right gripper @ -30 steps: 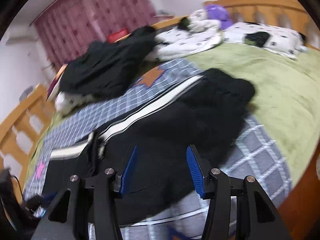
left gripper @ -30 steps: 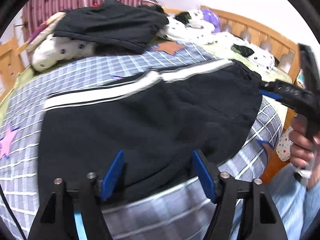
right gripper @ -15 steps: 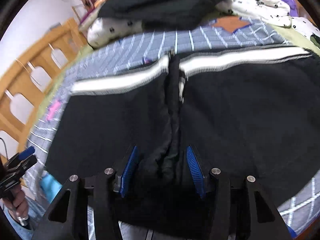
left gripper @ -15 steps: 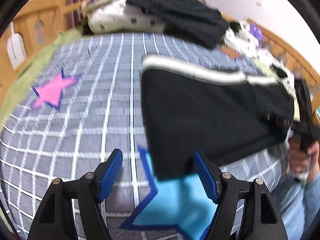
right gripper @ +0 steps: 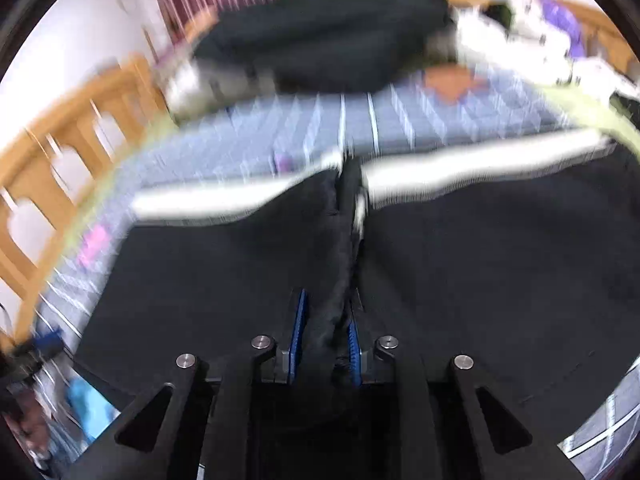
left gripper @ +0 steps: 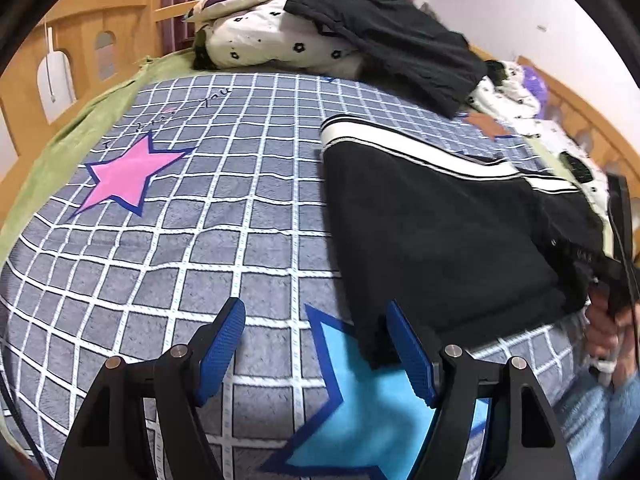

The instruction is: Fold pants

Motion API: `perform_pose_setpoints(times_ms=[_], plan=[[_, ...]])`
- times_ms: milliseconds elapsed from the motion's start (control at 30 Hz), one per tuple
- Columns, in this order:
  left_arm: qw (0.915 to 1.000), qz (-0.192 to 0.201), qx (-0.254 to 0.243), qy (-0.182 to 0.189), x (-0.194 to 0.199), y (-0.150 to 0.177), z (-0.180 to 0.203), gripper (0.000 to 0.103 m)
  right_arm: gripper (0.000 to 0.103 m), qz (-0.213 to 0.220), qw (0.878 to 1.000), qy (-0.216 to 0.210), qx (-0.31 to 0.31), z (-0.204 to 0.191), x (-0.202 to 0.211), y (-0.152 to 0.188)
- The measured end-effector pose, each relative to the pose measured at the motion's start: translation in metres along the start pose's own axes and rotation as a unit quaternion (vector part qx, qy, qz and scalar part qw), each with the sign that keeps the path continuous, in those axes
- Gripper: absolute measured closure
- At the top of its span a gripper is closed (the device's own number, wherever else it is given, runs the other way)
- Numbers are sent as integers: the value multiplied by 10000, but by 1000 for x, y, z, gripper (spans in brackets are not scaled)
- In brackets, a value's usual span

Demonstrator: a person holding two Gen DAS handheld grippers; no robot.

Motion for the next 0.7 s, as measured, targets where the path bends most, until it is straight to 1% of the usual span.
perform_pose_setpoints(times_ms=[33,133,233,333,400,500,600,700], plan=[[10000,-35,48,8,-2,-1,-1,32,78,2,9999,79,79,0,-2,2],[9995,-82,258,177,-6,-5,-2,32,78,222,9986,150,448,-4,11,2],[9993,-77,322,172,-8,-10,-2,32,75,552,9974,150,432,2,34,1],[9989,-102,396,223,-12,-15,1,32,75,710,9959,153,547,4,47,3],[9989,-123,405,216,-14,-16,5,32,75,619,9951,225,738,4,43,6],[9991,-160,359,186,-18,-20,11,32,76,388,9942,454,897,7,31,16],[9993,-194,299,149,-22,-22,18,32,75,345,9946,372,911,9,33,19],[9994,-274,197,91,-28,-21,26,32,73,358,9964,236,737,14,40,20]])
Point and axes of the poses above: each gripper's, at about its wrist camera, not at the fingertips, and x roughly against the way its jaws point, z to its right, y to its underside, the point moved 9 cm from there along -x, roughly the way its jaws point, and after that the axes turned 11 degrees about -x, right-handed, at the moved point
